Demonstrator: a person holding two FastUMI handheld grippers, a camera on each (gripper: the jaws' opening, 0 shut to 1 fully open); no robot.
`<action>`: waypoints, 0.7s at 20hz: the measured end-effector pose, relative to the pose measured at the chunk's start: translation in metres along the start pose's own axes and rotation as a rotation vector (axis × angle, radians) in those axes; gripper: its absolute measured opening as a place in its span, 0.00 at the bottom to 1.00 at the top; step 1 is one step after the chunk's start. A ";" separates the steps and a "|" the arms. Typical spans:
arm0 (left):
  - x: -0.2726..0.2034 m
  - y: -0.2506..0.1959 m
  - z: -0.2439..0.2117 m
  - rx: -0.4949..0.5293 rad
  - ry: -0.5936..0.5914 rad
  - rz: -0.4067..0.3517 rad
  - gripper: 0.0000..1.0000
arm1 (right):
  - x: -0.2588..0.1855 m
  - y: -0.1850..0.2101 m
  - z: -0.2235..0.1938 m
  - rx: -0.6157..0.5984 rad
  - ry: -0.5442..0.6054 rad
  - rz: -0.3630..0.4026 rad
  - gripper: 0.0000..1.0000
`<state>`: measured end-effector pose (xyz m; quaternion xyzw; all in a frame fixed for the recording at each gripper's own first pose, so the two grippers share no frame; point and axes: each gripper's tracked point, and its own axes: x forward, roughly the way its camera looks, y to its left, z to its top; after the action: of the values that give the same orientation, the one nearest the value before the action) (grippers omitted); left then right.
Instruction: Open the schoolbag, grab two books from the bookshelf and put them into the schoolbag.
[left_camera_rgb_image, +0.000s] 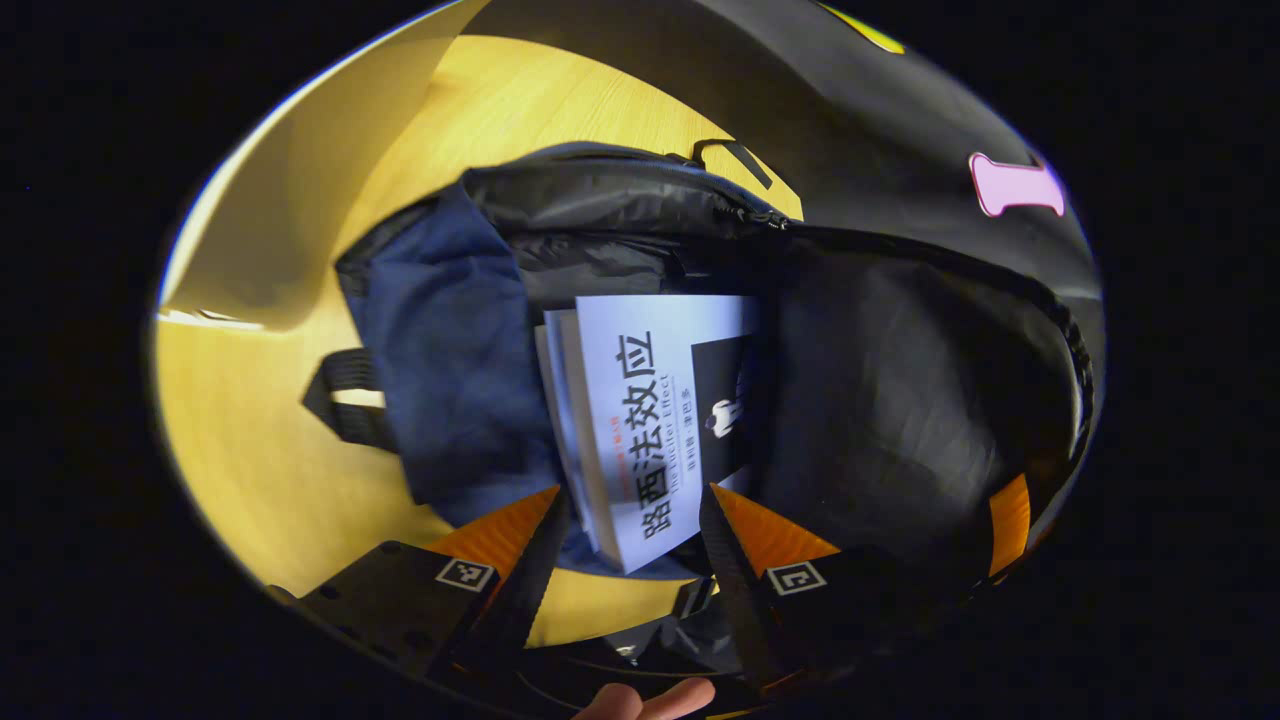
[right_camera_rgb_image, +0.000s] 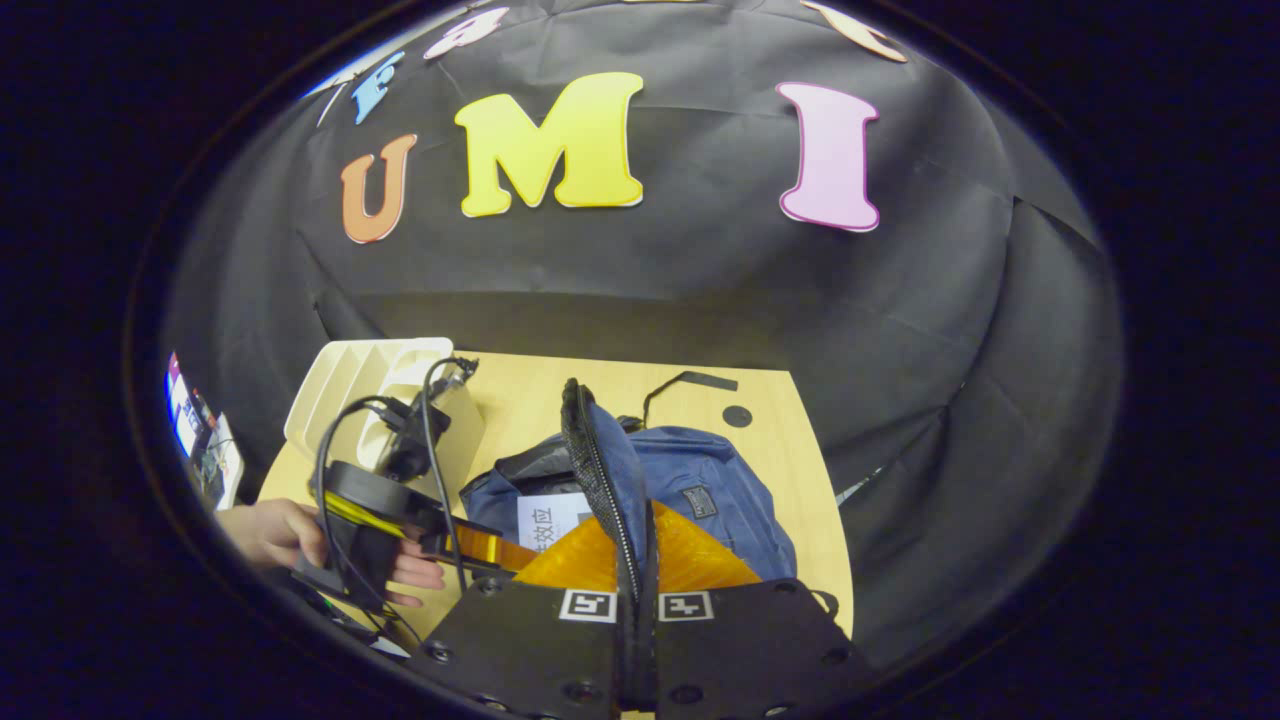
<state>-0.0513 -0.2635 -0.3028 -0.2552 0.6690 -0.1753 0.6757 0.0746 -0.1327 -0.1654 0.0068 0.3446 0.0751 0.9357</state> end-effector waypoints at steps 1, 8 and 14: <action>-0.013 0.009 0.000 0.035 -0.013 0.053 0.84 | 0.000 0.003 0.000 0.000 -0.001 0.002 0.01; -0.112 0.043 0.025 0.307 -0.263 0.363 0.83 | -0.001 0.037 -0.009 0.016 -0.004 0.032 0.01; -0.203 0.053 0.039 0.361 -0.459 0.458 0.83 | 0.012 0.078 -0.027 0.021 0.015 0.059 0.01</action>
<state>-0.0265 -0.0988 -0.1695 -0.0083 0.4981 -0.0728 0.8640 0.0553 -0.0554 -0.1885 0.0260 0.3522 0.0990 0.9303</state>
